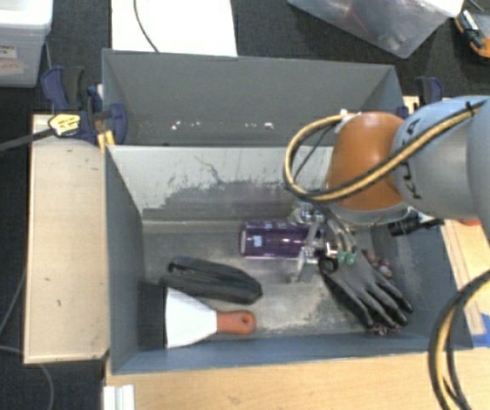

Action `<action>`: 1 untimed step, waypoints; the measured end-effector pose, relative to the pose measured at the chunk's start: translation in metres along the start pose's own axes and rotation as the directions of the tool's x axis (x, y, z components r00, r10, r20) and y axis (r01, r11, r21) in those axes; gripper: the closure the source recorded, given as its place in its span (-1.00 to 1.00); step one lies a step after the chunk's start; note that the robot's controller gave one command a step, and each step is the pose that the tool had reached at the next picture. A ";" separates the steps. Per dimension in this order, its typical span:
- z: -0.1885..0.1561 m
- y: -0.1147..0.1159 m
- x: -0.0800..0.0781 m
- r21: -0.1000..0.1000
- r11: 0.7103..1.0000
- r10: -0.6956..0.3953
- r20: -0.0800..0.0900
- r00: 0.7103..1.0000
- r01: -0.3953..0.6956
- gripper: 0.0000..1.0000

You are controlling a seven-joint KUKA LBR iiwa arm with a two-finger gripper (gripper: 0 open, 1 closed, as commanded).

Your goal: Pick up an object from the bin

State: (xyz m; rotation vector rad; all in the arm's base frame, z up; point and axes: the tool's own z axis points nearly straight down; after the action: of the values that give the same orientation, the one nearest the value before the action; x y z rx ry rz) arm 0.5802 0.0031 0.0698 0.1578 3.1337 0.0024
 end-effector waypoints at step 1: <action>-0.001 0.007 0.010 -0.002 1.000 0.012 0.009 1.000 -0.012 -1.00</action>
Offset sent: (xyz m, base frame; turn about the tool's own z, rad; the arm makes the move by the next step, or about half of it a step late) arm -0.0199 0.0430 0.0302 0.0403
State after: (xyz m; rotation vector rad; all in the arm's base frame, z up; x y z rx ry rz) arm 0.5708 0.0108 0.0706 0.1757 3.1239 0.0048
